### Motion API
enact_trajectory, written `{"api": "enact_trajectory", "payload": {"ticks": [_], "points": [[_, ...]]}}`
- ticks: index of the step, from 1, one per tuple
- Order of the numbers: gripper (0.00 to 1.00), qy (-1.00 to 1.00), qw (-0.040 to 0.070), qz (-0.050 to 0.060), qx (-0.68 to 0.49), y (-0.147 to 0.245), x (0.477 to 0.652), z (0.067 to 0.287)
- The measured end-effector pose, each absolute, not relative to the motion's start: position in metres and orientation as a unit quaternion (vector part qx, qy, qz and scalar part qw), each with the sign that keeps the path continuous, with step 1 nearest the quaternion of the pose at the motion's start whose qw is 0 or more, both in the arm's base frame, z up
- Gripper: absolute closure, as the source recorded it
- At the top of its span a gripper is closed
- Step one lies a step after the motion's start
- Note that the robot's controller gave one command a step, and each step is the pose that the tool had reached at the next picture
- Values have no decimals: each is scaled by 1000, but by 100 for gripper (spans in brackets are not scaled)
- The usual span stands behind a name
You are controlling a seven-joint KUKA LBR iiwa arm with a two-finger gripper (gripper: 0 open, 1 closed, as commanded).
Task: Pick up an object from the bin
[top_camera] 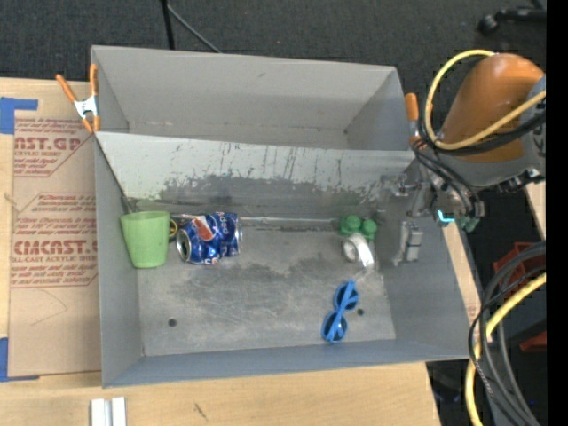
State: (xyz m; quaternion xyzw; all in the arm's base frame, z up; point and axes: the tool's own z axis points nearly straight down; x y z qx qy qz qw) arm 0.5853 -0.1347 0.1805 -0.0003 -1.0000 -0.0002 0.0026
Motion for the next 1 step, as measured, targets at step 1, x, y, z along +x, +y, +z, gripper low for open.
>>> {"api": "enact_trajectory", "payload": {"ticks": [1], "points": [[0, -1000, 4, -1, 17, -135, 556, 75]]}}
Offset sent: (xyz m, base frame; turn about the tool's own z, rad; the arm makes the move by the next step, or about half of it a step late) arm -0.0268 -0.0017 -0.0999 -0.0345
